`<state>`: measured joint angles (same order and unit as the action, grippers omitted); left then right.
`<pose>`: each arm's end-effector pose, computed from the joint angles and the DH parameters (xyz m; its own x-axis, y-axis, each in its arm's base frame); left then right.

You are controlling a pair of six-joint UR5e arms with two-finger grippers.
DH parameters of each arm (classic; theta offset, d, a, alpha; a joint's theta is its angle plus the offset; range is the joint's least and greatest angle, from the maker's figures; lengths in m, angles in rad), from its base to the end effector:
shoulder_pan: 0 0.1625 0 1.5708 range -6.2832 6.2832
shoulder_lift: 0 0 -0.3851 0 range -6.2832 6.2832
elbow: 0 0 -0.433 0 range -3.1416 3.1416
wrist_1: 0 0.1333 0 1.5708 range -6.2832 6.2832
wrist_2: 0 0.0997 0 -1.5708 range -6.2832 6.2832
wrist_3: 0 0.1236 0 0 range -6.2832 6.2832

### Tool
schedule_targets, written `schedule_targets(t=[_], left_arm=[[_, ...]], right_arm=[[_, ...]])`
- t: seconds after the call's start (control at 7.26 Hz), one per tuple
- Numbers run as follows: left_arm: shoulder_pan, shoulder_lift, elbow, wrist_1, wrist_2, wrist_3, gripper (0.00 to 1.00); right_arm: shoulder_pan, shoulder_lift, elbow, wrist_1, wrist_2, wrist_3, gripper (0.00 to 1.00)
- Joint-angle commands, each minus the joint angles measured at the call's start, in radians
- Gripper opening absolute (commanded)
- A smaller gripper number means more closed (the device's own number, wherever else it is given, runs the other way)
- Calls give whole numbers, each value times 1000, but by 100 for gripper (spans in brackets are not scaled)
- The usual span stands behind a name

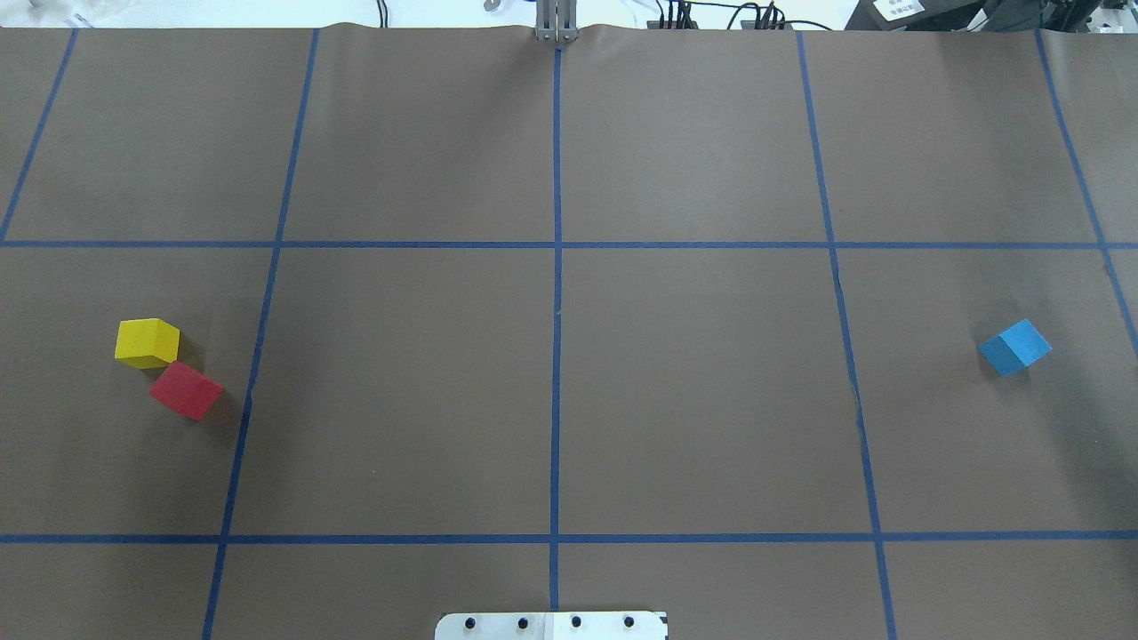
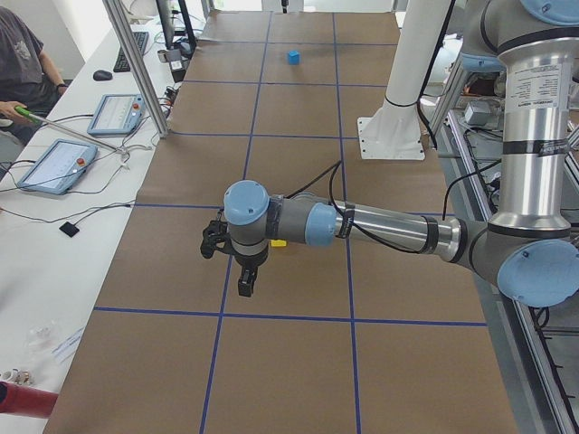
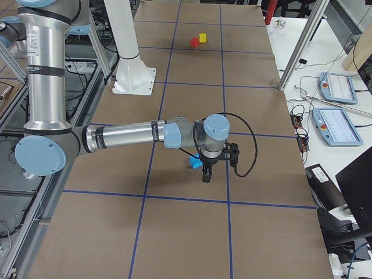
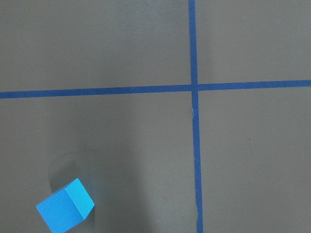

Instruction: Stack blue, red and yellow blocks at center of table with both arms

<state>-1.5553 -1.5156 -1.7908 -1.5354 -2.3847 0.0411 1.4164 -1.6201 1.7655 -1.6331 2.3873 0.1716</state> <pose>-0.0355 -0.5163 0.5473 0.6839 0.1451 -0.7150 -0.0435 0.9864 0.1586 -0.0366 -0.5163 0.5605 0.6837 0.0055 0.7297 0.0371 0.9984 -0.0422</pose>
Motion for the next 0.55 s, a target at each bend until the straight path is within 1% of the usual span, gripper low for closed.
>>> schedule_targets(t=[0.0,0.14,0.28,0.41], left_arm=[[0,2,-2,0,-1,-1,100],[0,2,-4,0,-1,-3,100],[1,0,-4,0,-1,-3,100],[1,0,-4,0,-1,-3,100]], right_arm=[[-169,0,3,80,15,44,100],[-260,0,0,190,1,183,100],[-354,-4,-3,307,-78,278,100],[-399,-29,-15,426,-144,279,100]])
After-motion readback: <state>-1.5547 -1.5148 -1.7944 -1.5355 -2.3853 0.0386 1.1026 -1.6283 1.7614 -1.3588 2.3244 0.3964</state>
